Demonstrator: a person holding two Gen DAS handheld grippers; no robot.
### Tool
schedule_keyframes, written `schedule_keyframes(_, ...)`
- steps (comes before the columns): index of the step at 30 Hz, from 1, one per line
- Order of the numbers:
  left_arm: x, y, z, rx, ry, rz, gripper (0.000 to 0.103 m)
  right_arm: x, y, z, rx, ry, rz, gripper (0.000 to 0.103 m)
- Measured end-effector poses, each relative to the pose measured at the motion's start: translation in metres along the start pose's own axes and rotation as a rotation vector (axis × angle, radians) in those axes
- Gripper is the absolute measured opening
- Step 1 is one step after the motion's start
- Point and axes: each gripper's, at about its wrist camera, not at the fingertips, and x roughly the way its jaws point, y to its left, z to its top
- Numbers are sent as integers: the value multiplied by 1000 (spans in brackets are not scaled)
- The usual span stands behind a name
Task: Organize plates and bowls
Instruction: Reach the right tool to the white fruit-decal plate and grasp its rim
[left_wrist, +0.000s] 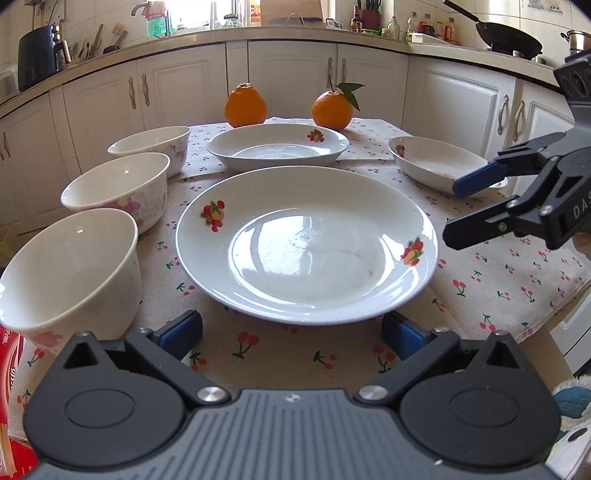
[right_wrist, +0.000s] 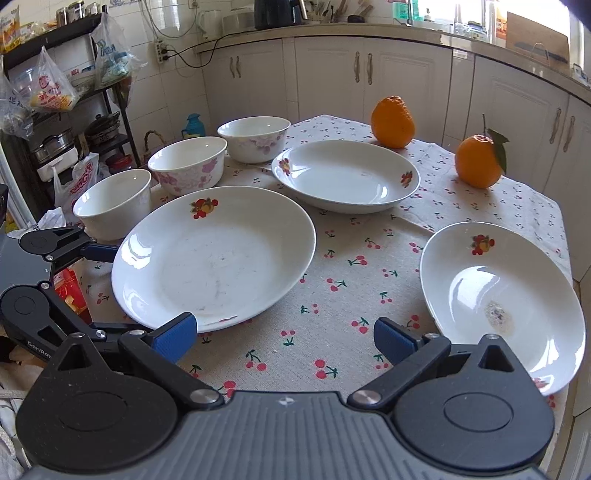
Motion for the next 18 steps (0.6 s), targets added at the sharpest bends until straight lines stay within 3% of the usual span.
schedule_keyframes(8,1,0,0,-6,-8,10,103,29,2,17,-20,73,151,103)
schedule_keyframes(18,1,1,1,-5,-6,5,103,61,-1,33,-42,158,211,103)
